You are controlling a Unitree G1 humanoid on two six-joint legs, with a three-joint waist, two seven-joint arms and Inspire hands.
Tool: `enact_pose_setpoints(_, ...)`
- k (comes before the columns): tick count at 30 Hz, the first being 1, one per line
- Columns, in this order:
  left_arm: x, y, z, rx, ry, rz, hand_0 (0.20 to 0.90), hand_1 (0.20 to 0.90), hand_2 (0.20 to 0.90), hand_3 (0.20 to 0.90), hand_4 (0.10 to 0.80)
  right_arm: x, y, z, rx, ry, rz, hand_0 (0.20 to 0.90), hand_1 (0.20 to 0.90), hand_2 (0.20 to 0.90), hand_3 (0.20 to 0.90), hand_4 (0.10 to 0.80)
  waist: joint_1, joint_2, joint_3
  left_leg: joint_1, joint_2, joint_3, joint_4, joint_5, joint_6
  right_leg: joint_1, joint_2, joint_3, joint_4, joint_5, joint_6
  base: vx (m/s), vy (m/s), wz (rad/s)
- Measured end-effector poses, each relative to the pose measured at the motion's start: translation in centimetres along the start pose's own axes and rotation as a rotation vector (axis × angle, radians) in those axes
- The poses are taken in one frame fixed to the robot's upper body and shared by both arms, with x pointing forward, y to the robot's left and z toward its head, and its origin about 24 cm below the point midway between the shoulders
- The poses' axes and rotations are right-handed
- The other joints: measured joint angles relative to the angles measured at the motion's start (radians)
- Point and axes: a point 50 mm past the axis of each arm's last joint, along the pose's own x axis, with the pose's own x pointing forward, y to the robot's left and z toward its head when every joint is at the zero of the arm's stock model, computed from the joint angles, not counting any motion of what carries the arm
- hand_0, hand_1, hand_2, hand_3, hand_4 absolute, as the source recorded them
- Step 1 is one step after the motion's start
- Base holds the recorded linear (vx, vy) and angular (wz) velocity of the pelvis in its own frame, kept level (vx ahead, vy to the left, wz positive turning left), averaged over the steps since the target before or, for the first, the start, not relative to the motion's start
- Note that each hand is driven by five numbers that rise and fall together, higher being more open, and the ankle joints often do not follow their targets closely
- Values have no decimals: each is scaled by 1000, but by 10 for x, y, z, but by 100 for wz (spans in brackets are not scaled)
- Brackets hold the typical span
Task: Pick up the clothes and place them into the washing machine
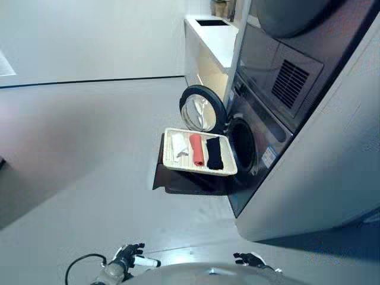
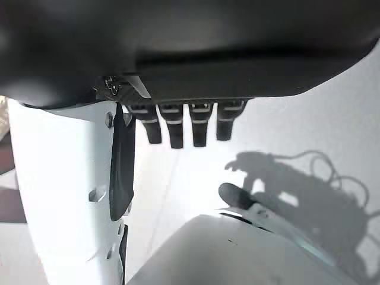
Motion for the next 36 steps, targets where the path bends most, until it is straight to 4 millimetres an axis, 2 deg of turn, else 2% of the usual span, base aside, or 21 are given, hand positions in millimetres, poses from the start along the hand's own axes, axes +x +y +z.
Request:
enact_pose_setpoints(29,-1,-2,-11,2,56,-16,900,900,900,900,800,0,-2,2,-12,-4,14,900,900,900,900,800,2,6,0,-8,-3,10,-1,-6,-1,-27,-2,18,8,0,0,1,21,-2)
enact_pose_setpoints(33,-1,0,-7,3,47,-12,900,900,900,900,800,1,-6,11,-16,-23,5,900,900,900,900,800,1,8,11,-39,-9,14,0,-2,7,-73,-8,25,44,-4,1,24,107,-4)
enact_pose_setpoints(36,1,1,0,9,32,-10,900,900,900,900,800,2,-10,17,-20,-38,-5,900,900,900,900,800,0,10,31,-39,-17,16,0,-1,18,-92,-19,26,86,-22,11,89,140,0)
